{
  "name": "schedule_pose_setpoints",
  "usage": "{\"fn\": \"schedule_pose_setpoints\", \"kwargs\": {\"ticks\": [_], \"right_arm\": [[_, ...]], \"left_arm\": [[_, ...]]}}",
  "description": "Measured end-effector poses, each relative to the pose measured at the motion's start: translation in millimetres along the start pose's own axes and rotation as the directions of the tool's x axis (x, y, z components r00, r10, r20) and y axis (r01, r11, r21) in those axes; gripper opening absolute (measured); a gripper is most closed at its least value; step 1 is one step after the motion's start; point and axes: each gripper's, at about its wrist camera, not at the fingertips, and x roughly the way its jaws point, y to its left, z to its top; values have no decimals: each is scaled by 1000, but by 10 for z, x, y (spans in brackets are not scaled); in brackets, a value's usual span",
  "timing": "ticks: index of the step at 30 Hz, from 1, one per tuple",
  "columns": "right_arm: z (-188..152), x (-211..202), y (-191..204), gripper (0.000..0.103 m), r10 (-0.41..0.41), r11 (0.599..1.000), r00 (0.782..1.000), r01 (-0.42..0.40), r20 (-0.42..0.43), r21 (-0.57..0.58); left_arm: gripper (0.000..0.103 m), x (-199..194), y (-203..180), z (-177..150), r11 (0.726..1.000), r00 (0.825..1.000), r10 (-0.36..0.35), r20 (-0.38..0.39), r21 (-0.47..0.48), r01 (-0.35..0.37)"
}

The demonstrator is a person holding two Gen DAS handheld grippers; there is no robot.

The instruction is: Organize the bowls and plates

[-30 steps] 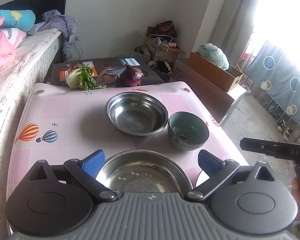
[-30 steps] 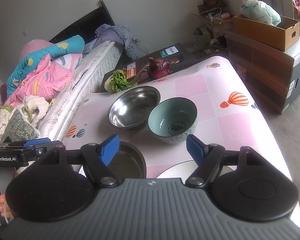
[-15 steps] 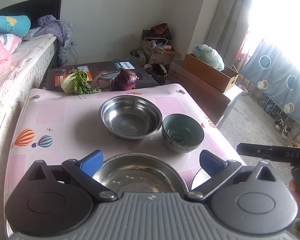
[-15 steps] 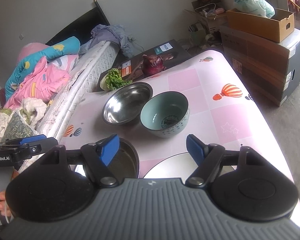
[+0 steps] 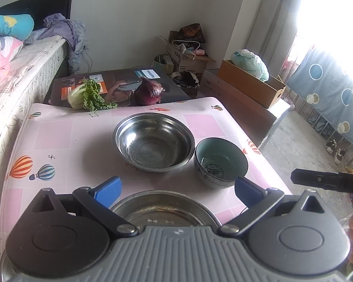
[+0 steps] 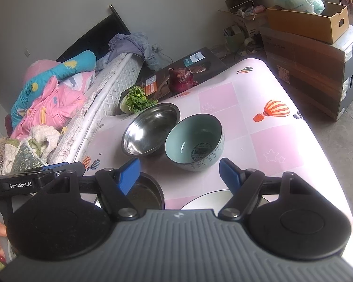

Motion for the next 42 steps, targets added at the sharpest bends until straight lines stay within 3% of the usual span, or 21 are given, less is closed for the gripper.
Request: {"fn": "schedule_pose_setpoints", "kwargs": {"ticks": [3, 8, 20, 24, 29, 33, 42], "right_arm": [[92, 90, -69, 74, 24, 999, 1000, -24, -9, 26], [291, 353, -271, 72, 46, 995, 999, -43, -28, 88], [566, 1161, -780, 35, 32, 987, 991, -12, -128, 158], [570, 1393, -918, 27, 45, 983, 986, -16, -162, 181], [572, 1601, -1015, 22, 76, 978, 979, -36, -189, 207], [568, 1716, -1043, 16, 99, 974, 973, -52, -209, 220], [543, 1744, -1064, 16, 119, 972, 967, -68, -224, 223]], "left_arm": [[101, 166, -30, 63, 1000, 1000, -9, -13, 11, 9], [84, 512, -117, 155, 999, 997, -16, -69, 28, 18], [36, 1249, -221, 305, 996, 973, -83, -216, -9, 83], [35, 1422, -228, 345, 996, 966, -86, -245, -25, 83], [22, 1588, -193, 383, 994, 956, -105, -273, -54, 94], [18, 1657, -171, 390, 990, 952, -125, -279, -91, 104], [13, 1687, -98, 373, 984, 947, -142, -287, -144, 104]]}}
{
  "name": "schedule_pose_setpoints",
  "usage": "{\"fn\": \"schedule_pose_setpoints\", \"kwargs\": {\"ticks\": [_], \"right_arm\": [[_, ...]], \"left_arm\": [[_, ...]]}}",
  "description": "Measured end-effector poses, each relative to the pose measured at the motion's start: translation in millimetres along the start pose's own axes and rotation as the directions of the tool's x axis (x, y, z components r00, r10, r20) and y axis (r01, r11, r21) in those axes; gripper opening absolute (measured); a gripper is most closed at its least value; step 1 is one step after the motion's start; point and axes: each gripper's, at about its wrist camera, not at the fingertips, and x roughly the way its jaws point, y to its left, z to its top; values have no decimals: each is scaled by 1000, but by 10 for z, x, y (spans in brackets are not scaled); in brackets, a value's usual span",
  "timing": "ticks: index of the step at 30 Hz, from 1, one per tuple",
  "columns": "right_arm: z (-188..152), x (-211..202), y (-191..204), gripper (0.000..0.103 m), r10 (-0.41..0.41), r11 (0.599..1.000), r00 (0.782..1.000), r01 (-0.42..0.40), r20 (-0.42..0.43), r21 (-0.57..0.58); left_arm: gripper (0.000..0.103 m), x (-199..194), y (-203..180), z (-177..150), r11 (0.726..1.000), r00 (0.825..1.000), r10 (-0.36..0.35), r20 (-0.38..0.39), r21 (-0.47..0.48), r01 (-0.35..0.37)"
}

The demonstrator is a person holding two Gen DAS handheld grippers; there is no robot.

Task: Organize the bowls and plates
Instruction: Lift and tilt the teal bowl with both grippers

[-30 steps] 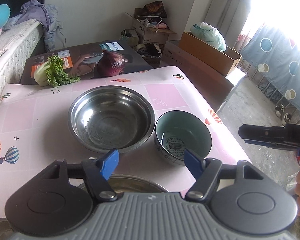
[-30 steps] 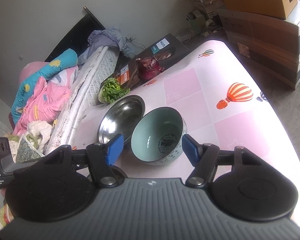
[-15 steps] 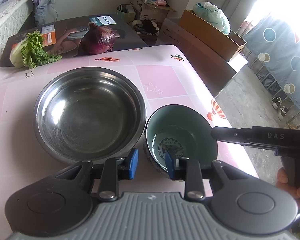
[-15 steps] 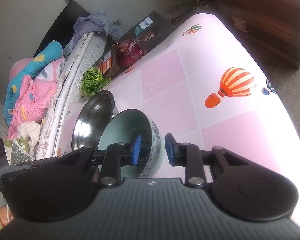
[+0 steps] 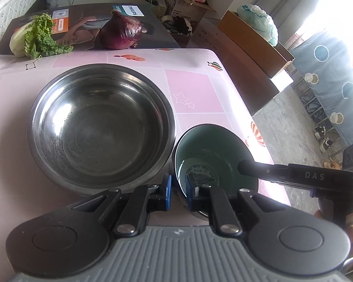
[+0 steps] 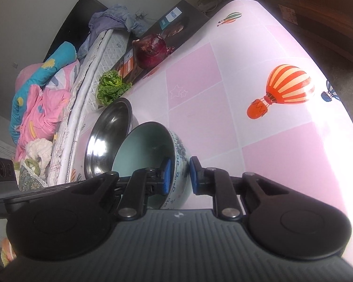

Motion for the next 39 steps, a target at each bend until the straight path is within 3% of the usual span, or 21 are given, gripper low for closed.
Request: {"fn": "schedule_pose_setpoints", "kwargs": {"ticks": [15, 27, 39], "right_arm": [[-147, -149, 32, 16, -17, 999, 999, 16, -35, -36], [-33, -1, -49, 18, -5, 1000, 998, 7, -55, 24], [-88, 15, -19, 18, -30, 999, 995, 33, -92, 28]], "left_arm": [[14, -102, 31, -152, 997, 997, -70, -37, -15, 70], [14, 59, 41, 56, 999, 999, -12, -38, -33, 10], [14, 27, 93, -45, 998, 995, -55, -86, -41, 52]]}}
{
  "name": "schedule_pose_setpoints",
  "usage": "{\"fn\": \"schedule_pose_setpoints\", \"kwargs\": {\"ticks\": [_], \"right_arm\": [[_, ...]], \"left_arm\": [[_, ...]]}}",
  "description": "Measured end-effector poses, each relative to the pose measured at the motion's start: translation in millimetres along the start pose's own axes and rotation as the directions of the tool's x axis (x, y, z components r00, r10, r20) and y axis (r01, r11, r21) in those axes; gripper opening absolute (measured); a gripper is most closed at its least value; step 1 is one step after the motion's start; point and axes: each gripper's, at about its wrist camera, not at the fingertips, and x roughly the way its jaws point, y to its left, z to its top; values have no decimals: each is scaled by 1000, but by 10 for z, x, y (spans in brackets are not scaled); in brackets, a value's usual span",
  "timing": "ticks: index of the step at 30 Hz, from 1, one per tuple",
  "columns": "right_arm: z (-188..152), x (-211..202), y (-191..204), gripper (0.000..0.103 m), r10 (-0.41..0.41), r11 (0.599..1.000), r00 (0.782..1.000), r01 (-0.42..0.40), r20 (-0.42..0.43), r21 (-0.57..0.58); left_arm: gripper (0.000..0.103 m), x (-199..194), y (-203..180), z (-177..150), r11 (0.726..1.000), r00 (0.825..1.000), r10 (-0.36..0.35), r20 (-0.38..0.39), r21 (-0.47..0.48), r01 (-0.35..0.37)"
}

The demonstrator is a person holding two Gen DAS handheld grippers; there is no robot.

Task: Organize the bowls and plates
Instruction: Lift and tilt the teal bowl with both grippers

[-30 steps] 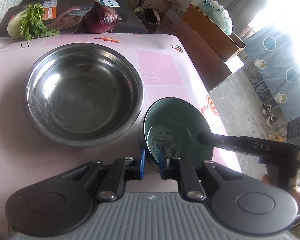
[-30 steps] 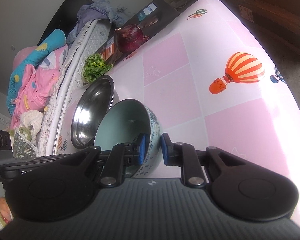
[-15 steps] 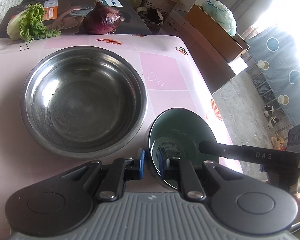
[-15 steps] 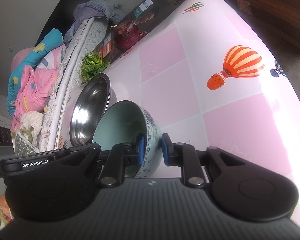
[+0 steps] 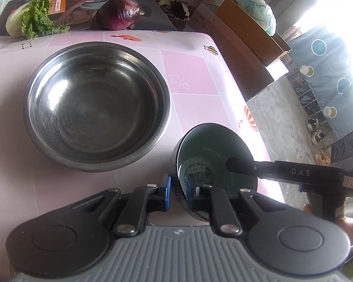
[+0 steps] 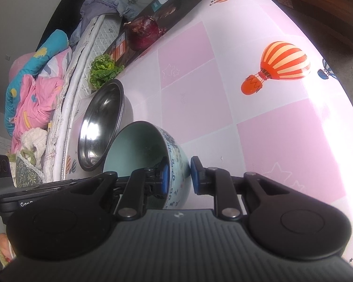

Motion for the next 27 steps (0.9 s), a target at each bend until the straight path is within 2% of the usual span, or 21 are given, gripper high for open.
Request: {"fn": "schedule_pose_setpoints", "kwargs": {"ticks": [6, 14, 27], "right_arm": [[-1, 16, -22, 19, 2, 1000, 1000, -2, -15, 17], [4, 141, -79, 21, 20, 999, 999, -18, -48, 41], [1, 174, -59, 21, 28, 999, 999, -26, -43, 44]], "left_arm": [[14, 95, -11, 65, 1000, 1000, 20, -22, 2, -20], [14, 243, 42, 134, 1000, 998, 8, -61, -22, -10], [14, 337, 26, 156, 999, 996, 13, -84, -31, -15]]}}
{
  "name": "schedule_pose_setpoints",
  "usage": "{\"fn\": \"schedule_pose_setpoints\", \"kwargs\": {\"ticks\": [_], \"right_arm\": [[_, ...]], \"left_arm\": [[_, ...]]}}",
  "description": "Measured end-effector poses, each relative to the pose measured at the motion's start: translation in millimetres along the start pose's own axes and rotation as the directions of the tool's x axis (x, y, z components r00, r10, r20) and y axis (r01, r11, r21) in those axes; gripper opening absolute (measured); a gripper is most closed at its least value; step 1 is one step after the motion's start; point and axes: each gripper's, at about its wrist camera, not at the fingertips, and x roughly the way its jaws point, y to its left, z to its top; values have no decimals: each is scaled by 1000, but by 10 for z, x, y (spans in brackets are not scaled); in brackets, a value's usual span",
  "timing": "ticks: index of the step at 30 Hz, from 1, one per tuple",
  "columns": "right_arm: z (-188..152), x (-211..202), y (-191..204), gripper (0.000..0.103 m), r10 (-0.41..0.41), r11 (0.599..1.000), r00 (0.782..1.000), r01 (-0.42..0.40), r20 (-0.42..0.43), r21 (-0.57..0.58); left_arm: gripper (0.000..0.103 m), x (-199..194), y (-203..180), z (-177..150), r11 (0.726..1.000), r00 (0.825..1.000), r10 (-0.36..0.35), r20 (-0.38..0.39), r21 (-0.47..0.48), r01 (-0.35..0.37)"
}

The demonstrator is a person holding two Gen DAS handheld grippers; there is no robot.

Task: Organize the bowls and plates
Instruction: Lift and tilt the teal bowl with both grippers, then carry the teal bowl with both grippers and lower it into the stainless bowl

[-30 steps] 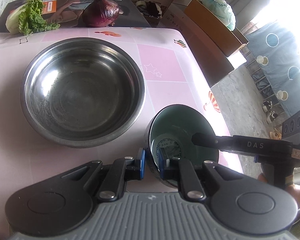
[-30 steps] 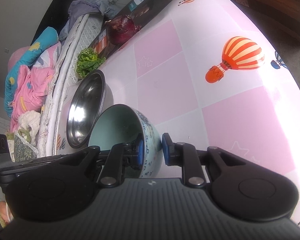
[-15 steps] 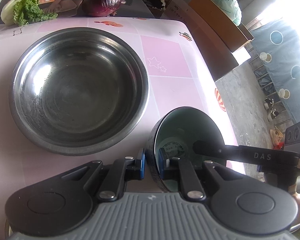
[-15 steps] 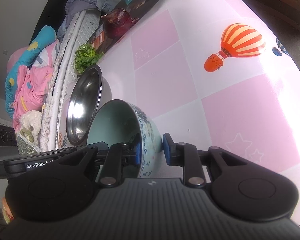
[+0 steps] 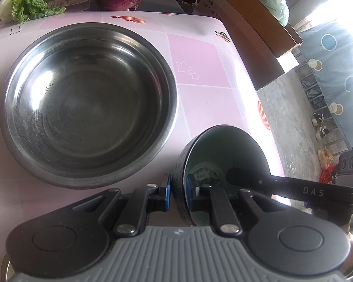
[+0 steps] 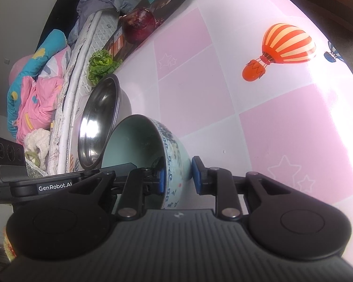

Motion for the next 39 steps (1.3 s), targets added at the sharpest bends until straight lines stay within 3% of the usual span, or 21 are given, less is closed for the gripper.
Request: {"fn": "schedule_pose_setpoints", "kwargs": {"ticks": [39], "right_arm": [[28, -200, 73, 22, 6, 1000, 999, -5, 41, -9]], "left_arm": [[15, -181, -44, -5, 1000, 1000, -7, 30, -6, 8]]}}
